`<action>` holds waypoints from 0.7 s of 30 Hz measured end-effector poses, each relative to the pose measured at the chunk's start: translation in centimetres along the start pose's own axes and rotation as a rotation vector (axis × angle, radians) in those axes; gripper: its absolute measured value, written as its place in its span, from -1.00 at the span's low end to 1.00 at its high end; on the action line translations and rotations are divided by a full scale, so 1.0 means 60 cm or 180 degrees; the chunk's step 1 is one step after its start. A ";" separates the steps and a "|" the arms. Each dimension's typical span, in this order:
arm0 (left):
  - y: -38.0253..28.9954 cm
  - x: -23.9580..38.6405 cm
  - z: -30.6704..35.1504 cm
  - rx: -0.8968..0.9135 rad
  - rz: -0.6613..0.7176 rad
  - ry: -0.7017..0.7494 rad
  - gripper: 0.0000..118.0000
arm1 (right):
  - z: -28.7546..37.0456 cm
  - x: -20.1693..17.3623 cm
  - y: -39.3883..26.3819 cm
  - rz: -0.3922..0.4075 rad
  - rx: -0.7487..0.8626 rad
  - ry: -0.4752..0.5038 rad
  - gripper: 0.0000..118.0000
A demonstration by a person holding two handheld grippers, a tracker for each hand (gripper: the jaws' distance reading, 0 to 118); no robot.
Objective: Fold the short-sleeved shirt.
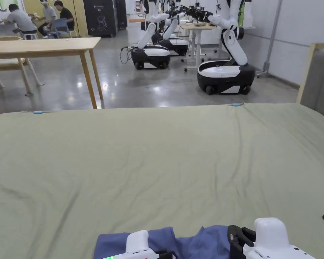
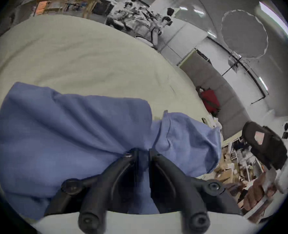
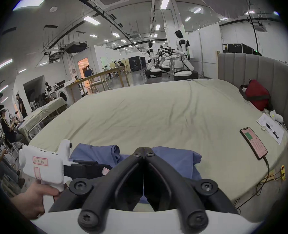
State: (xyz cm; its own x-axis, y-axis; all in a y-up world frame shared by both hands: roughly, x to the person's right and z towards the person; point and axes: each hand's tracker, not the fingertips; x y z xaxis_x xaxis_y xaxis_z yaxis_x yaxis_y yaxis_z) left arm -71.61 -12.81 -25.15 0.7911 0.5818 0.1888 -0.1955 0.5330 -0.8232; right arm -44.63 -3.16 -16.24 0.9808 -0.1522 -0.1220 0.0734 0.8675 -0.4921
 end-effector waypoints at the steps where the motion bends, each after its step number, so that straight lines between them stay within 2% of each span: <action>1: 0.002 0.003 0.026 0.0099 0.0012 0.0019 -0.76 | -0.001 -0.002 0.001 0.0003 -0.0002 0.0004 -0.99; 4: 0.007 0.012 0.117 0.0524 -0.0358 0.0040 -0.76 | -0.009 -0.011 0.004 0.0025 -0.0009 0.0029 -0.99; 5: 0.007 0.006 0.144 0.0611 -0.0444 0.0236 -0.77 | -0.013 -0.015 0.005 0.0028 -0.0017 0.0051 -0.99; 7: 0.011 -0.028 0.184 0.0731 -0.0359 0.0446 -0.77 | -0.023 -0.028 0.005 0.0050 -0.0023 0.0096 -0.99; 10: 0.015 -0.076 0.226 0.0805 -0.0137 0.0365 -0.74 | -0.034 -0.048 0.005 0.0075 -0.0051 0.0190 -0.99; 11: 0.013 -0.091 0.240 0.0816 -0.0085 0.0385 -0.33 | -0.036 -0.053 0.004 0.0057 -0.0060 0.0242 -0.99; 12: 0.011 -0.104 0.247 0.0839 -0.0039 0.0411 0.32 | -0.037 -0.055 0.003 0.0044 -0.0065 0.0271 -0.99; 13: 0.009 -0.125 0.253 0.0891 0.0040 0.0413 0.87 | -0.038 -0.057 0.002 0.0026 -0.0071 0.0303 -0.99; 14: 0.003 -0.146 0.262 0.1005 0.0150 0.0323 1.00 | -0.038 -0.057 0.002 0.0020 -0.0072 0.0303 -0.99; 15: -0.001 -0.164 0.273 0.1162 0.0246 0.0220 1.00 | -0.037 -0.056 0.002 0.0021 -0.0070 0.0296 -0.99; 20: -0.026 -0.260 0.226 0.0780 0.1282 -0.0334 1.00 | -0.037 -0.049 0.008 0.0052 -0.0082 0.0226 -0.99; 21: -0.034 -0.275 0.193 0.0637 0.1514 -0.0617 1.00 | -0.036 -0.047 0.009 0.0041 -0.0081 0.0225 -0.99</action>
State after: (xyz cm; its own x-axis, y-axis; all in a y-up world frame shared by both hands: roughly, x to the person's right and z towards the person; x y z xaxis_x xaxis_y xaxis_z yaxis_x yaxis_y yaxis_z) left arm -90.97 -16.40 -20.41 0.4710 0.8795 -0.0684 -0.6266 0.2790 -0.7277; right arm -47.75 -3.28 -18.05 0.9663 -0.1750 -0.1885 0.0554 0.8573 -0.5118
